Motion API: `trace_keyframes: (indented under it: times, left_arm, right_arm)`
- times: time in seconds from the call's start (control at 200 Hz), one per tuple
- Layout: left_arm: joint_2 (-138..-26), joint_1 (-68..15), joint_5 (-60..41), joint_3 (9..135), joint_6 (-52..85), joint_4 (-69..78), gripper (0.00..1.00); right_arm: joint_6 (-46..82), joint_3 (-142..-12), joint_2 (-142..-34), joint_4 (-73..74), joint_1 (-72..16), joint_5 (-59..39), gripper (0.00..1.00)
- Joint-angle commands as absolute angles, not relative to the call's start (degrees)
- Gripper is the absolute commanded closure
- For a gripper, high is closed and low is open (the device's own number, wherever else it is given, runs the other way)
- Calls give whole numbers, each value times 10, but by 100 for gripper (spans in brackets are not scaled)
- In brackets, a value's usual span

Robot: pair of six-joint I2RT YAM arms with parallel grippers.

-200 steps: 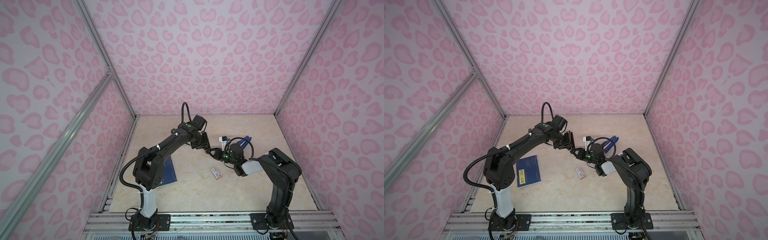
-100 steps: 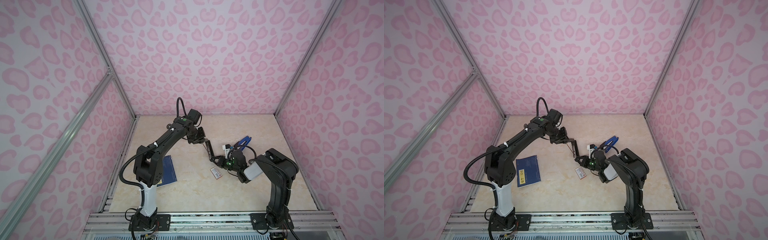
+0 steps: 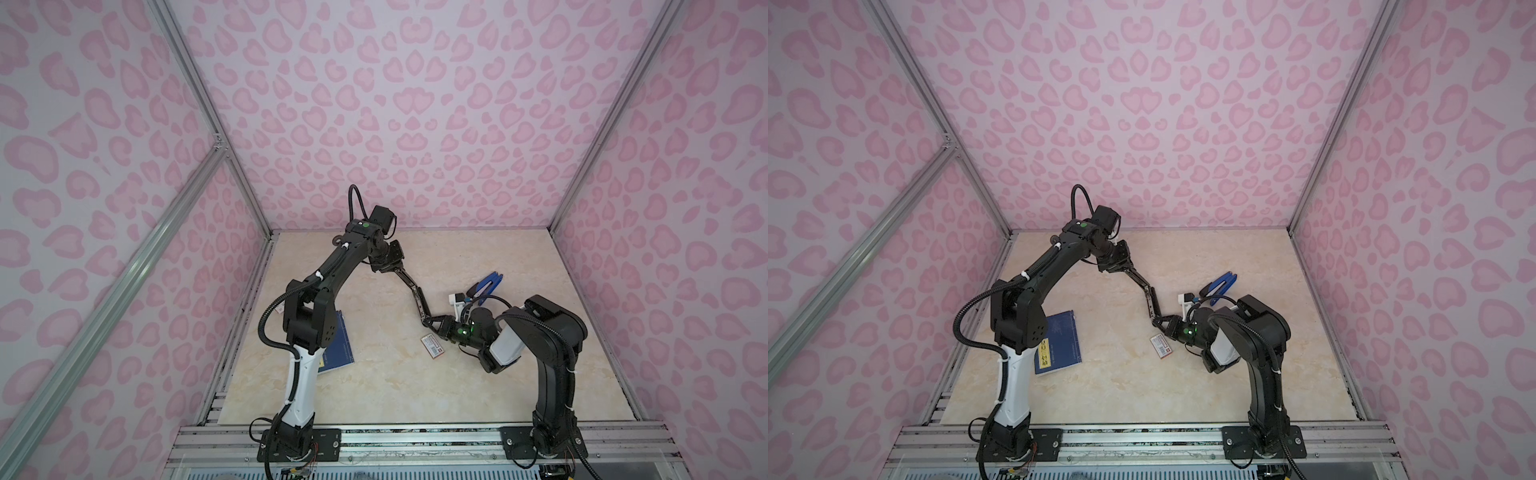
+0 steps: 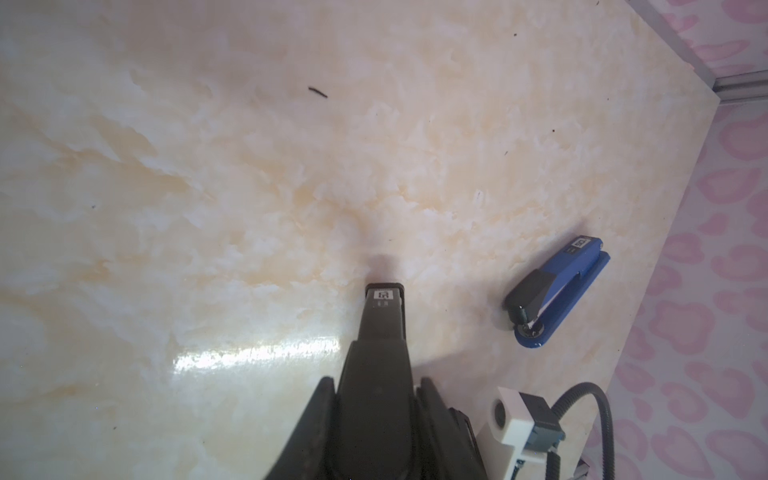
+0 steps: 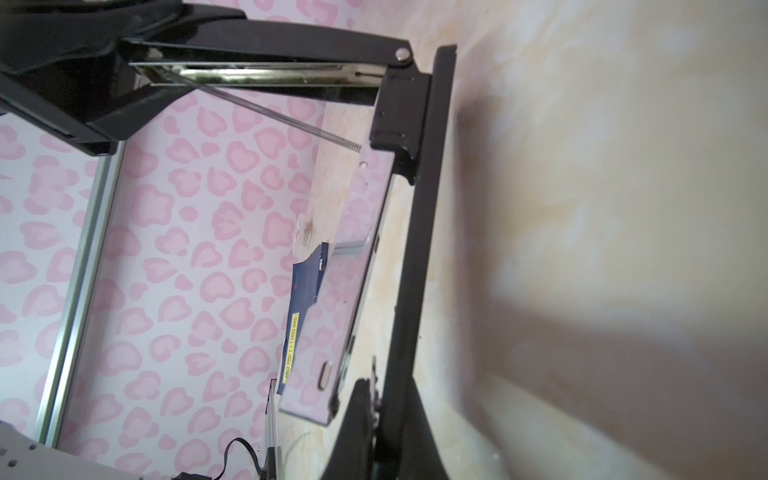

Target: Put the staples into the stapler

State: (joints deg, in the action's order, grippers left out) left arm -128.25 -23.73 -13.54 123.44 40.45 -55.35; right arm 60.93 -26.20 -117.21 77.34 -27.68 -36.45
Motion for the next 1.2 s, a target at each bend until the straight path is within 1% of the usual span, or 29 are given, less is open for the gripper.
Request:
trace_keyframes:
  times: [0.0,0.25,0.345,0.52,0.685,0.825,0.895,0.94,0.955,0.995,1.105,1.195]
  left_arm:
    - [-1315,-222,-68,1277,379,-567,97]
    - [-1373,-190,-88,1322,367,-567,97]
    - [-1390,-181,-110,1323,343,-549,97]
    - [-1421,-171,-108,1323,320,-543,97]
    - [-1434,-159,-102,1321,316,-537,84]
    - [-1440,-147,-109,1321,317,-532,80]
    - [-1442,-143,-108,1320,315,-532,71]
    - [-1443,-140,-103,1320,315,-534,65]
    - [-1443,-139,-100,1319,315,-535,60]
    - [-1442,-137,-94,1318,315,-537,56]
    - [-1434,-137,-84,1308,311,-534,50]
    - [-1423,-135,-71,1302,308,-531,47]
  right_arm:
    - [604,-250,-1190,750,-271,-382,100]
    - [601,-245,-1192,746,-264,-390,100]
    - [602,-248,-1197,751,-263,-398,100]
    - [612,-253,-1208,762,-259,-406,100]
    - [610,-259,-1205,745,-259,-406,100]
    - [608,-264,-1203,733,-258,-408,100]
    - [609,-266,-1201,730,-258,-410,100]
    - [609,-268,-1200,727,-258,-410,100]
    - [610,-268,-1201,728,-258,-411,100]
    - [612,-269,-1200,729,-258,-411,100]
    - [614,-275,-1201,727,-258,-413,100]
    - [618,-281,-1202,726,-258,-417,100]
